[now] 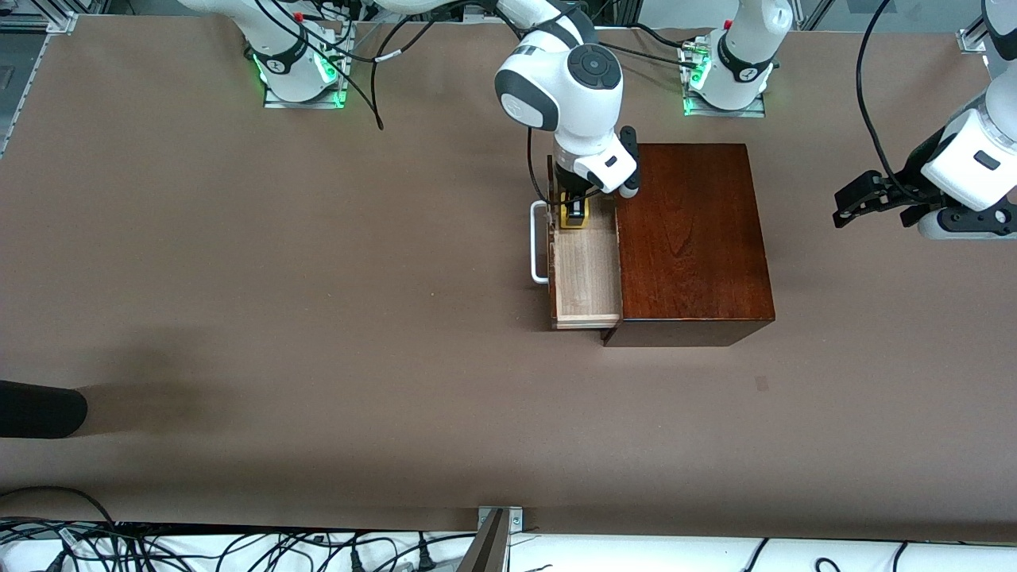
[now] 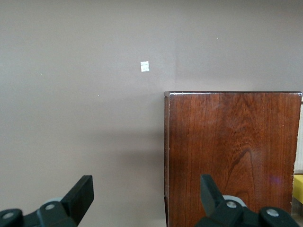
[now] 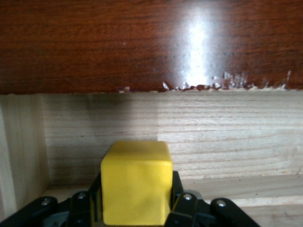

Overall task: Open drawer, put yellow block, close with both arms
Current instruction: 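Lower the cube into the drawer and open the right gripper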

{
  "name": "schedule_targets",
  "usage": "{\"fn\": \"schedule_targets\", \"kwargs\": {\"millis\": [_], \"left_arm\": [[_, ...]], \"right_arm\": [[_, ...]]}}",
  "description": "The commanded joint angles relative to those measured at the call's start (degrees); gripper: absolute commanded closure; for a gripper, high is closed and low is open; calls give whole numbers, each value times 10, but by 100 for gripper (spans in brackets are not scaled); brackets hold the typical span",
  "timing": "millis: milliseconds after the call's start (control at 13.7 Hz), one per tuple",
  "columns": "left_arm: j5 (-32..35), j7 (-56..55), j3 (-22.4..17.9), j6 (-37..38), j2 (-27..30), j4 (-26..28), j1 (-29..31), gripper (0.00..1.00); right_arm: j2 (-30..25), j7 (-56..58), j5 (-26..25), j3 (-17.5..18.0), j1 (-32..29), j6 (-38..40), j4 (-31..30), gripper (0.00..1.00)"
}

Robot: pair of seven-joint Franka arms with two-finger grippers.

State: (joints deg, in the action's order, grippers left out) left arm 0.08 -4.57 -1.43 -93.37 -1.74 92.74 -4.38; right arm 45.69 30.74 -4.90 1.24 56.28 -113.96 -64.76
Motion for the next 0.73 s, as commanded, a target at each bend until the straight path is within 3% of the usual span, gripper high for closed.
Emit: {"fn": "schedule_targets", "kwargs": {"millis": [0,437,509,582,655], "left_arm": [[10,12,5,3,12,9,5,0],[10,12,5,3,12,9,5,0],[10,12,5,3,12,9,5,0],[10,12,5,3,12,9,5,0],[10,11,5,3,12,9,5,0]], "right_arm": [[14,15,-8,-3,1,1,20,97],[21,14,-8,-4,-1,-1,19,85],[21,14,-8,-4,-1,0,19,68],[19,16,-8,-4,-1,0,20,1],[17,17,-8,-5,-1,1,21,0]]}}
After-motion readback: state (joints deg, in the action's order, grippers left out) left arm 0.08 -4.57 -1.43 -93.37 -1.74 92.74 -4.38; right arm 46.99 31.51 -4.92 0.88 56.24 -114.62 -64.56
